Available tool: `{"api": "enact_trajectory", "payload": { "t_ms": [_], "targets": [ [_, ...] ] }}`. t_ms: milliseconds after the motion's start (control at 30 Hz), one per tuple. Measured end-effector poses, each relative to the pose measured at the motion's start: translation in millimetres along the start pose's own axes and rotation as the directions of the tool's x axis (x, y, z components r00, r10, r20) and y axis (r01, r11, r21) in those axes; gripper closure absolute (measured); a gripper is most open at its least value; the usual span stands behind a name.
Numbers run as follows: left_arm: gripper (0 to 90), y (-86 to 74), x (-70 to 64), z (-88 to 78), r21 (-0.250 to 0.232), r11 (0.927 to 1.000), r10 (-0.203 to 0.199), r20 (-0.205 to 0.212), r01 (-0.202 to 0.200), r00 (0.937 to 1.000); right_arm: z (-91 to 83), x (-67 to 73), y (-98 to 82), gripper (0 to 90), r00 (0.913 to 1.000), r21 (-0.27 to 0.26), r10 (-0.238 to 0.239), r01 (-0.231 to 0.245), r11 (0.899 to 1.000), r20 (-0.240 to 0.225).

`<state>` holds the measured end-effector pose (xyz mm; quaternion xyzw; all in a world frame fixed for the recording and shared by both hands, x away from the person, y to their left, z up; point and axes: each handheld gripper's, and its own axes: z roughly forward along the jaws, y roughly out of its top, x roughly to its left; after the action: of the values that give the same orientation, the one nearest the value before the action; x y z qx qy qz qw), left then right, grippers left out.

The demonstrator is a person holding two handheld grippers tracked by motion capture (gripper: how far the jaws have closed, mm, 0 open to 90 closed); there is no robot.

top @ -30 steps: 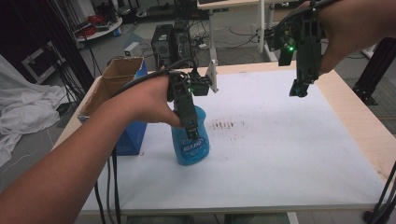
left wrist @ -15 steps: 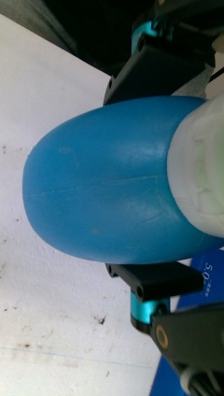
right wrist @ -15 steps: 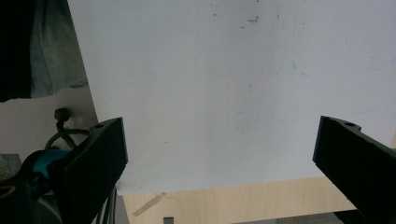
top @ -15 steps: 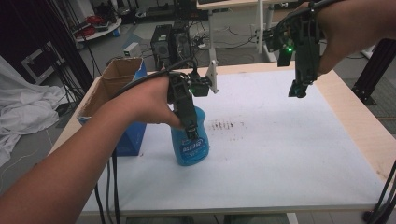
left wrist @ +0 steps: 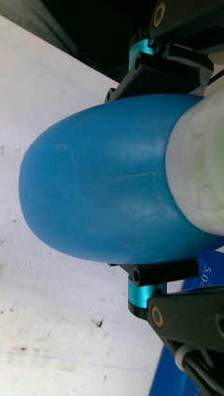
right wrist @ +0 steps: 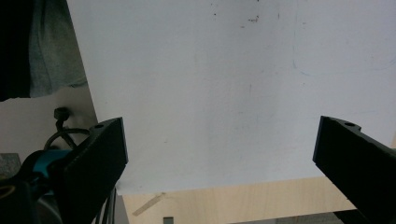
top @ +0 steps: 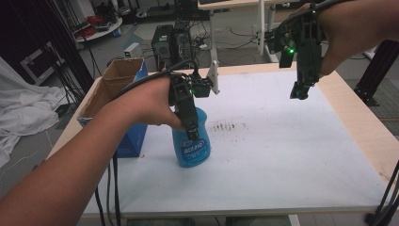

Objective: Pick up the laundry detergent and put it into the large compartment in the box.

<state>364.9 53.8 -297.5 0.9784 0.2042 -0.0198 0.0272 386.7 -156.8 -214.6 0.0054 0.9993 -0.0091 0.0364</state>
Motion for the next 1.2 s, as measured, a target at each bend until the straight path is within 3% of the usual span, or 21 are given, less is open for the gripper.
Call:
{"api": "enact_trajectory", "payload": {
  "t_ms": [500,700,833,967,1200],
  "targets": [
    [37.3,1.9,-0.4,0.5,0.013,0.9998,-0.012,-0.033,0.012,0.9994,2.4,-0.2,-0.6,2.1,1.0,0.002,-0.002,0.002,1.0,-0.003],
    [38.0,0.4,-0.1,0.3,-0.01,0.9986,-0.051,-0.038,0.051,0.9979,3.7,0.1,0.3,2.1,1.0,0.002,0.0,0.0,1.0,-0.003],
    [38.1,-1.0,0.2,-1.1,0.003,0.998,-0.063,-0.037,0.063,0.9973,3.2,0.3,1.1,2.1,1.0,-0.001,-0.003,0.002,1.0,-0.004],
    [38.0,-2.9,1.0,-9.3,-0.007,0.9979,-0.064,-0.026,0.064,0.9976,3.1,0.3,1.0,2.1,1.0,-0.003,-0.006,0.006,1.0,-0.002],
    [38.0,-12.3,4.7,-38.4,-0.016,0.9956,-0.093,-0.02,0.093,0.9955,3.0,0.5,1.1,2.1,1.0,-0.003,-0.008,0.008,1.0,-0.002]
  ]
}}
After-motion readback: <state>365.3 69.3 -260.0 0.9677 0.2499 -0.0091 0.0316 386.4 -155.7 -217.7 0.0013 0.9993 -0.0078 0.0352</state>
